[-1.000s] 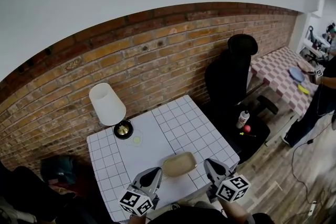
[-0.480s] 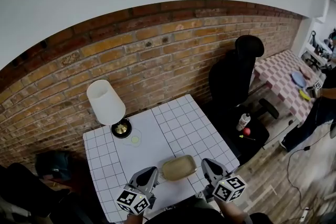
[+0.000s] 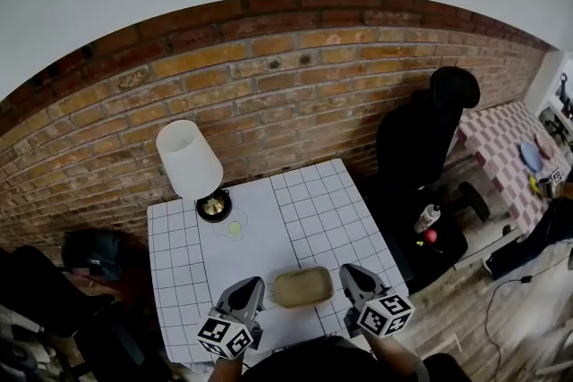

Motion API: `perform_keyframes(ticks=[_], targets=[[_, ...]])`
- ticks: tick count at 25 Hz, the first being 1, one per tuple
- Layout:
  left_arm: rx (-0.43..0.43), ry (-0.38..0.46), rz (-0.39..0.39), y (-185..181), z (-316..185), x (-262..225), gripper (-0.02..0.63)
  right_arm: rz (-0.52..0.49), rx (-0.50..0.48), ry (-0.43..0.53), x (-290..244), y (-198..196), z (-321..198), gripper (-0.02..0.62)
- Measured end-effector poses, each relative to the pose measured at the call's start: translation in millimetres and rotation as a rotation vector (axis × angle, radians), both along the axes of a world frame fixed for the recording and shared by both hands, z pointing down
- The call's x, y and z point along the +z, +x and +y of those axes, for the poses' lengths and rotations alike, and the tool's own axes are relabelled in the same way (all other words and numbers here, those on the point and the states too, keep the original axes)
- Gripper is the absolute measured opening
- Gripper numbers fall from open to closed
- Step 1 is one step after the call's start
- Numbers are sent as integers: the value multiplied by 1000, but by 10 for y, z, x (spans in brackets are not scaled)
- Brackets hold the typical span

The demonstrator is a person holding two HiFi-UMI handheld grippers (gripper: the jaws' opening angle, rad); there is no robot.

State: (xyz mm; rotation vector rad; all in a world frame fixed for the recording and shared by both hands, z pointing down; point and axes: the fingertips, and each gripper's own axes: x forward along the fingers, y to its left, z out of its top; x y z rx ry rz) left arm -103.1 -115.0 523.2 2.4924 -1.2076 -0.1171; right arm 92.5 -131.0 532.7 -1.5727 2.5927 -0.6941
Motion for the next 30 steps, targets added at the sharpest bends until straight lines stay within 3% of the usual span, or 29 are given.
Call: perform_keyframes(ticks=[6, 19, 30], targets=[[-66, -27, -50, 56, -11, 179, 9, 8, -54, -41, 232, 19, -121, 4], [-118, -156, -119, 169, 61, 742, 11, 35, -97, -155, 798, 84, -100, 5], [-101, -297, -90, 254, 147, 1085, 12, 48, -115, -252, 1147, 97, -15, 11]])
